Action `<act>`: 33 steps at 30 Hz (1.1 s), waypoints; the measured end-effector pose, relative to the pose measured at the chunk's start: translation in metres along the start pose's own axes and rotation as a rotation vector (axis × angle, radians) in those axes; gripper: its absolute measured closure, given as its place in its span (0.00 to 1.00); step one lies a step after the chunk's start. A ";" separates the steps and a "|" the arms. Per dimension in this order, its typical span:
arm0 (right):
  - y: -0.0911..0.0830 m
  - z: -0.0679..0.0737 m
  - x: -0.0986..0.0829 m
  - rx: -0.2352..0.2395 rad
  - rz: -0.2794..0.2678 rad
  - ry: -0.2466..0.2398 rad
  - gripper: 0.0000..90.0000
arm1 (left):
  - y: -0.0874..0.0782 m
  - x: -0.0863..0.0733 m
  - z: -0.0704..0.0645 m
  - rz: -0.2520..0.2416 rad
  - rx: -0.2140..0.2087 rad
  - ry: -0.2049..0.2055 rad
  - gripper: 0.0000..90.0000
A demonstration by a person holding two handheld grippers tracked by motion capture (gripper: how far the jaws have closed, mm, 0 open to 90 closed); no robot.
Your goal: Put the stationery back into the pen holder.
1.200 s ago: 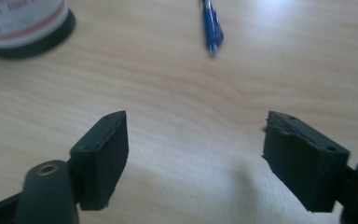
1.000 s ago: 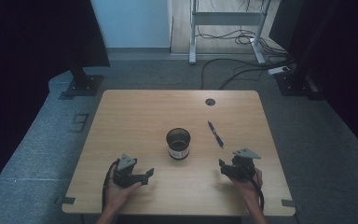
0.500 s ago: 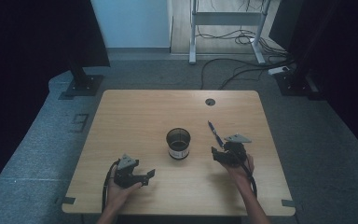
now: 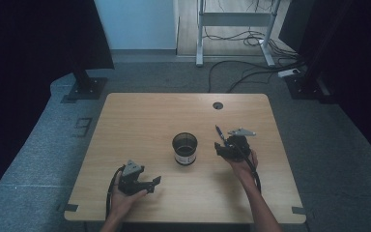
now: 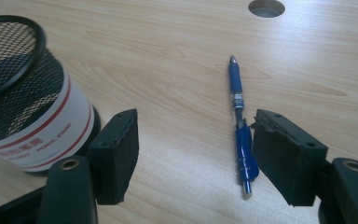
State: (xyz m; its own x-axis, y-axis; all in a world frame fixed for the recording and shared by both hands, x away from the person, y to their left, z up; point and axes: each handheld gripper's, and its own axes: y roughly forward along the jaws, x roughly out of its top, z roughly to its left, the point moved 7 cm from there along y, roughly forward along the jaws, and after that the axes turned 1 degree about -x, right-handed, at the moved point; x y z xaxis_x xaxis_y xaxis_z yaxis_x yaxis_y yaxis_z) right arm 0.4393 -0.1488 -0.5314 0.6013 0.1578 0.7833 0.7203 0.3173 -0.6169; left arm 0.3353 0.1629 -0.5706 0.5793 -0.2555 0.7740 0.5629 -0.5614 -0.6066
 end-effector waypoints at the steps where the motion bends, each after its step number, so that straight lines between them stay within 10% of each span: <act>1: 0.000 0.000 0.000 0.000 0.000 0.000 0.34 | 0.000 0.000 0.000 0.000 0.000 0.000 0.16; 33: 0.068 -0.026 0.030 -0.056 0.038 0.013 0.51 | 0.003 -0.002 -0.008 0.052 -0.037 0.017 0.16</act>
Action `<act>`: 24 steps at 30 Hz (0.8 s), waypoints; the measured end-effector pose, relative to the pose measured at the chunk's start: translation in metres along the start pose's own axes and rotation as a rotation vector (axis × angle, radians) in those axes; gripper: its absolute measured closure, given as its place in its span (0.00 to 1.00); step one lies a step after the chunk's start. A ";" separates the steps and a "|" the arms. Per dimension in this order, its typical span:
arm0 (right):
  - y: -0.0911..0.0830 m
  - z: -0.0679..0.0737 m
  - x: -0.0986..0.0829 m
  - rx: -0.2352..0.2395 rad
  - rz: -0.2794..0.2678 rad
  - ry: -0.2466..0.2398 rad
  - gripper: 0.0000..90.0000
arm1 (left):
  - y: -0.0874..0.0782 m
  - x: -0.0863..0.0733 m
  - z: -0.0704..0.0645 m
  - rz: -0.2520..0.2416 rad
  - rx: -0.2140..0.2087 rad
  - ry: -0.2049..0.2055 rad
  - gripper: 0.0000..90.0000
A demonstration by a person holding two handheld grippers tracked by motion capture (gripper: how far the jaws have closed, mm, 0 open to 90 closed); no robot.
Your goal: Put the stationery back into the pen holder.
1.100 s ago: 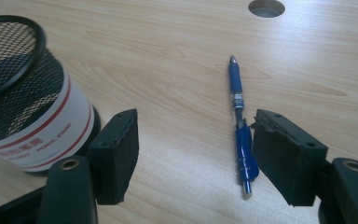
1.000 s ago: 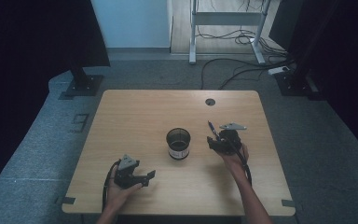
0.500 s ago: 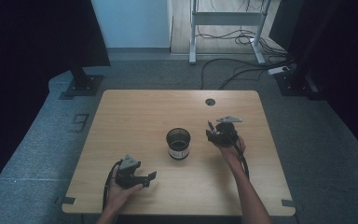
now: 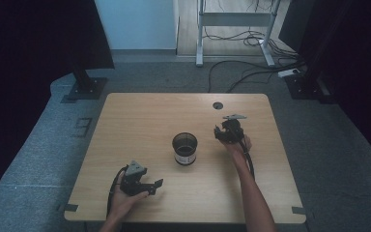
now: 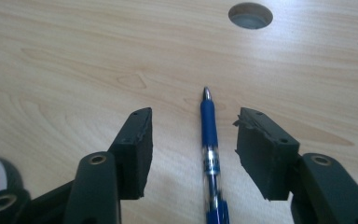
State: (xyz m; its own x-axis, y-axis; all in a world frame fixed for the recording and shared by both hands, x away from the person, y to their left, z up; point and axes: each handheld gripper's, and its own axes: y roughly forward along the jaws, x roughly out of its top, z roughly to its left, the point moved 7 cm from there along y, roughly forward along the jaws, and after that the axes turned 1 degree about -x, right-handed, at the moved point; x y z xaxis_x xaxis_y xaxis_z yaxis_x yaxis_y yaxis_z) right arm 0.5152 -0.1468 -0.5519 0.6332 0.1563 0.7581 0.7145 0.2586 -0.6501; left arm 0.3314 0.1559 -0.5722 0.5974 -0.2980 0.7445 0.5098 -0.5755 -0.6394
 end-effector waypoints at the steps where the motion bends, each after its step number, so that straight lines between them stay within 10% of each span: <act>1: 0.000 0.000 0.000 0.000 0.000 0.000 0.51 | 0.000 0.000 0.000 0.000 -0.001 0.000 0.16; 24: 0.052 -0.017 -0.008 -0.081 0.080 0.026 0.58 | 0.003 -0.002 0.001 0.015 0.003 0.004 0.17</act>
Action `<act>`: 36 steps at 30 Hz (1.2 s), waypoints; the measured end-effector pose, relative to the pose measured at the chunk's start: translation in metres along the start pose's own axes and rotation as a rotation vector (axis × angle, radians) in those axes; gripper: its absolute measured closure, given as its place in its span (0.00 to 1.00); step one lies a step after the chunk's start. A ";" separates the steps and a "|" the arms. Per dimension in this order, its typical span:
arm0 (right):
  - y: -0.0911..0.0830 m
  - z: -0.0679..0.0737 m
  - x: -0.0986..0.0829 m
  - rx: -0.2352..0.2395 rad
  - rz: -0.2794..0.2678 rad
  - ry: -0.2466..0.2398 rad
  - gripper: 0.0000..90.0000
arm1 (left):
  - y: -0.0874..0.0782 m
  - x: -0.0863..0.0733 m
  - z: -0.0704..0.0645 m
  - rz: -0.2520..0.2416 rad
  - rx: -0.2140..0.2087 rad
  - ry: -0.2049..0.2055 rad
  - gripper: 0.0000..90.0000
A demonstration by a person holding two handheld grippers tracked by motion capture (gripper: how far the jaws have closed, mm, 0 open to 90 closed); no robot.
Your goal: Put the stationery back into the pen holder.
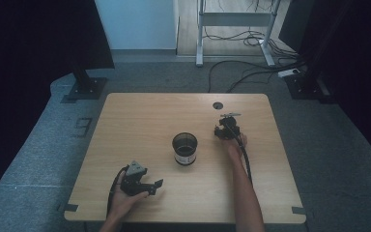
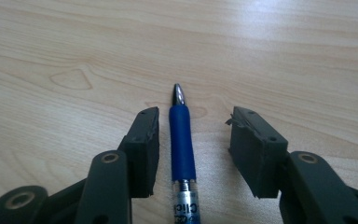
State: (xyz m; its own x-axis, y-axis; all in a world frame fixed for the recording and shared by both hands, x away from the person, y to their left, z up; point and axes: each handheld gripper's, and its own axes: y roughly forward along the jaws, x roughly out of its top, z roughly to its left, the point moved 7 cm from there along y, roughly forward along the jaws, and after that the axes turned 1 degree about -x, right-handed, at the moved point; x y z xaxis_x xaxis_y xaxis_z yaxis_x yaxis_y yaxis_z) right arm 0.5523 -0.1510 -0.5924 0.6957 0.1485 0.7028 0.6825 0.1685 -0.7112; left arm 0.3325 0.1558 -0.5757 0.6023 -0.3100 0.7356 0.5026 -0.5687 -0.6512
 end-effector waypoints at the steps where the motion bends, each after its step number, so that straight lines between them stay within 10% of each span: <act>1: 0.000 0.000 0.000 0.000 0.000 0.000 0.58 | 0.000 0.000 0.000 0.000 0.000 0.000 0.17; 14: -0.003 0.002 0.002 0.044 0.045 0.017 0.88 | -0.001 0.000 -0.001 0.001 -0.008 0.002 0.17; 36: -0.109 0.010 0.040 0.165 -0.305 0.019 0.88 | 0.000 -0.001 0.000 0.011 -0.004 0.000 0.17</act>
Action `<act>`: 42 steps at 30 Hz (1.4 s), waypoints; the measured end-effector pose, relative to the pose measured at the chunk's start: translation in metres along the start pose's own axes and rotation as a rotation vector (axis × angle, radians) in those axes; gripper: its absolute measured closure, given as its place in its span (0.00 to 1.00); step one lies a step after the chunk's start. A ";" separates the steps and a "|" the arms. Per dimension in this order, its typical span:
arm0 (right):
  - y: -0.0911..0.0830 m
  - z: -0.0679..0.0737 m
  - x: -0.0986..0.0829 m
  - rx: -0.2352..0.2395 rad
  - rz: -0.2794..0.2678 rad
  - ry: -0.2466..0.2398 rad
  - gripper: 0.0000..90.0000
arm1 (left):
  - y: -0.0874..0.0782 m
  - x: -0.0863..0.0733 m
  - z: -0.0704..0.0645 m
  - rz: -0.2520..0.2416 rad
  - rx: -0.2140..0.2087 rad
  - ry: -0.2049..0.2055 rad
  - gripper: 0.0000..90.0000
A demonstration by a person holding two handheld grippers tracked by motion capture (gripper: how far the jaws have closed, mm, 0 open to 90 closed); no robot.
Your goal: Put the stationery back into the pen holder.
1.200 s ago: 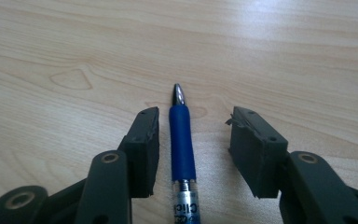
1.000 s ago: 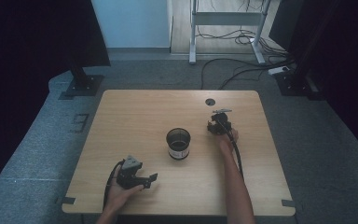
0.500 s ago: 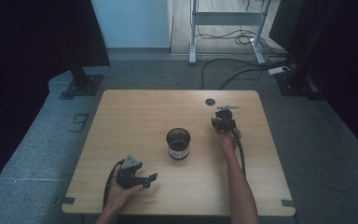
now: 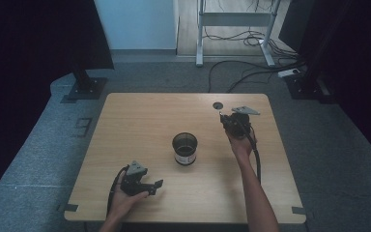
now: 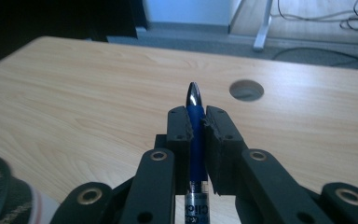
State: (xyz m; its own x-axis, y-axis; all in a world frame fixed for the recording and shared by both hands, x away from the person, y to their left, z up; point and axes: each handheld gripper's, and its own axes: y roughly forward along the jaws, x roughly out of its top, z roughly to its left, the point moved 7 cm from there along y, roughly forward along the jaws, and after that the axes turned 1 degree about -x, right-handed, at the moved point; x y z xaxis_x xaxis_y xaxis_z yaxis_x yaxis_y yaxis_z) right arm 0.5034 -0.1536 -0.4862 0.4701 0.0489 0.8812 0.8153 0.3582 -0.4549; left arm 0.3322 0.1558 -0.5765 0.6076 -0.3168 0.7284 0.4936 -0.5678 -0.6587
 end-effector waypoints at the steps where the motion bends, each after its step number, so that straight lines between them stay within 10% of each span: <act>1: 0.000 0.000 0.000 0.000 0.000 0.000 0.88 | 0.000 0.000 0.000 0.000 0.000 0.000 0.17; 20: -0.036 0.048 0.037 0.115 -0.134 -0.043 0.88 | 0.001 -0.001 -0.001 0.012 -0.002 0.004 0.17; 42: -0.033 0.117 0.066 0.223 -0.191 -0.093 0.87 | 0.001 -0.002 0.000 0.018 -0.006 0.004 0.17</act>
State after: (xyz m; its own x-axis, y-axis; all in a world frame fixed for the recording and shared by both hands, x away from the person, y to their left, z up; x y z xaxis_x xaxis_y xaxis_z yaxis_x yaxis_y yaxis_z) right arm 0.4679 -0.0534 -0.3985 0.2747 0.0424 0.9606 0.7868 0.5643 -0.2499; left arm 0.3315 0.1555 -0.5785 0.6139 -0.3296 0.7172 0.4793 -0.5663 -0.6705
